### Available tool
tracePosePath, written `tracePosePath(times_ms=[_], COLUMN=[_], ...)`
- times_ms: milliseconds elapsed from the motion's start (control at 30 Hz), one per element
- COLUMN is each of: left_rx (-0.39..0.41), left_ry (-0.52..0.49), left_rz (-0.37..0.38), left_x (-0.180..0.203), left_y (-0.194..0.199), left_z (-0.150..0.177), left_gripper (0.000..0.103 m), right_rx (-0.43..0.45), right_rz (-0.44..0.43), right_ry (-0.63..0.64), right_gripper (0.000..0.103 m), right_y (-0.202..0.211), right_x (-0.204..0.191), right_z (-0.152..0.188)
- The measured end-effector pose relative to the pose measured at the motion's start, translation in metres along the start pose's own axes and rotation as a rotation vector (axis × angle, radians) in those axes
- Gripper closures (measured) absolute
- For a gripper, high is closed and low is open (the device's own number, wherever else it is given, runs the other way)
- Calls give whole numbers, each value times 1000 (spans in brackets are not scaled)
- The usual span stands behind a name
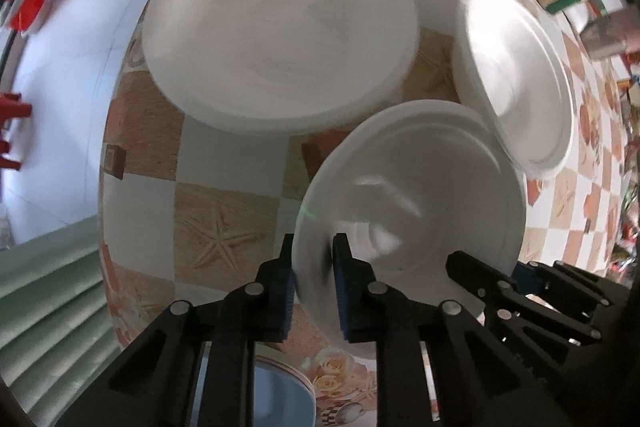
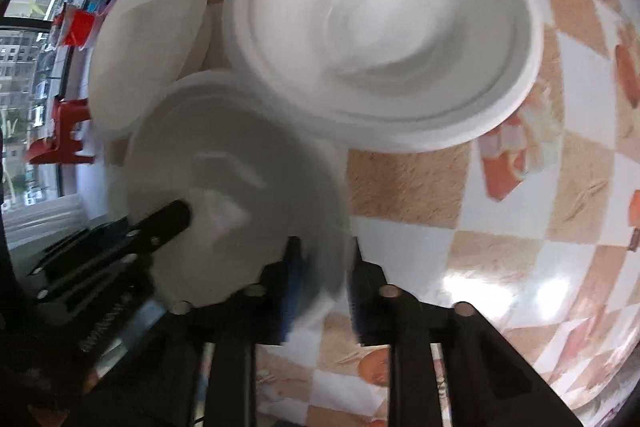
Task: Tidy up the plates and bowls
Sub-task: 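Close the left gripper on a white bowl rim while the right gripper grips it too, then lift the white bowl with both grippers and carry it over another bowl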
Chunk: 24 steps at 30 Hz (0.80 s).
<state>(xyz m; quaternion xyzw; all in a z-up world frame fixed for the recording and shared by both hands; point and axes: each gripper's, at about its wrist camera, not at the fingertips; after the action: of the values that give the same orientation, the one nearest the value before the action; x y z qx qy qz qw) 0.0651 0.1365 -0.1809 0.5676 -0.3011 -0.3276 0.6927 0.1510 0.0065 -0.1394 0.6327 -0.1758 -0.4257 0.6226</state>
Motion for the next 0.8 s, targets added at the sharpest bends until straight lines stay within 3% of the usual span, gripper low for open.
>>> tracePosePath(times_ms=[233,400,800], left_rx=[-3,-5,-67], left_ry=[-52,-160,-356], left_rz=[-17,-68,-55], left_x=[33,76,168], left_y=[0,-9,-35], left_z=[16,45,104], left_gripper=[84,84,82], right_rx=[3,-7,-40], right_rz=[1,6,32], right_ry=[16,-2,-128], right_gripper=[81,81,80], right_y=[-5,-6,-7], right_x=[4,26,110], right_z=[33,57,122])
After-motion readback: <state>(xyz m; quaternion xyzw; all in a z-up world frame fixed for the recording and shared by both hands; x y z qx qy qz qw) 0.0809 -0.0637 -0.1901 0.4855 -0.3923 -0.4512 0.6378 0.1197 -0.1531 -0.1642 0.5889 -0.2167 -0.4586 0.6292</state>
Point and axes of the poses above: each gripper's, at about its wrist camera, not at the fingertips, and y roughly against the way its jaws point, x to its right, z to its underside, and after that the axes turned 7 degrees about -x, right-handed
